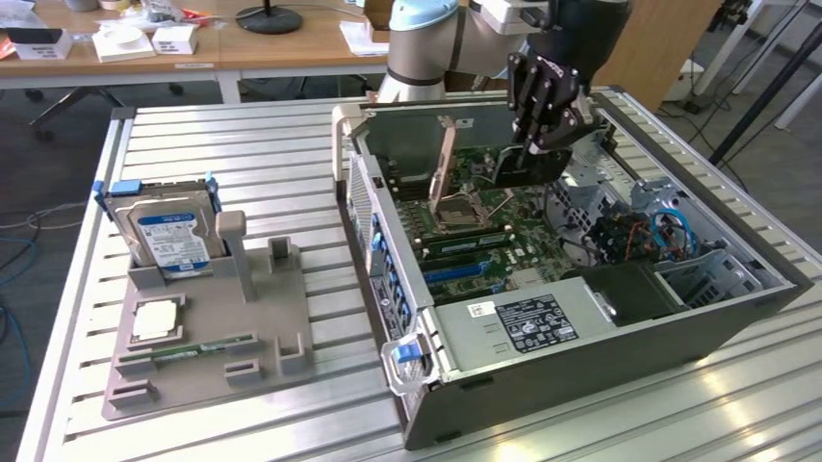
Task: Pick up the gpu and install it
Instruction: 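Insert the gpu into the slot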
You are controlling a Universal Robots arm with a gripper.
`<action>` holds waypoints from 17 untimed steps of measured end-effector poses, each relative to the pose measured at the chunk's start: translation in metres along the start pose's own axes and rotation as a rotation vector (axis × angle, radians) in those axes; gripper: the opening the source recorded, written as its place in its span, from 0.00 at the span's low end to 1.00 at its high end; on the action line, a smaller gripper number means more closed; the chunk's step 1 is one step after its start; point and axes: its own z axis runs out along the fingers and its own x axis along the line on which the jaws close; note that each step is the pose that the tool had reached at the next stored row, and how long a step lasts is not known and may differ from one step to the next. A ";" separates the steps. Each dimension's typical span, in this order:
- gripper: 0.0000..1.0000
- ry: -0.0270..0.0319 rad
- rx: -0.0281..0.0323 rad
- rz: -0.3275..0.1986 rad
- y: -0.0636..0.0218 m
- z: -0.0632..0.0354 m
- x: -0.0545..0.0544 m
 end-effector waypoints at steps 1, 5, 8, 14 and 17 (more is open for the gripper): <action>0.26 -0.0001 0.0000 0.000 0.0000 0.0012 0.000; 0.26 -0.0001 0.0000 0.000 -0.0001 0.0058 0.000; 0.26 -0.0001 0.0000 0.000 -0.0001 0.0092 0.000; 0.26 0.0000 0.0001 0.000 -0.0002 0.0156 0.000; 0.26 -0.0002 0.0001 0.000 -0.0002 0.0187 0.000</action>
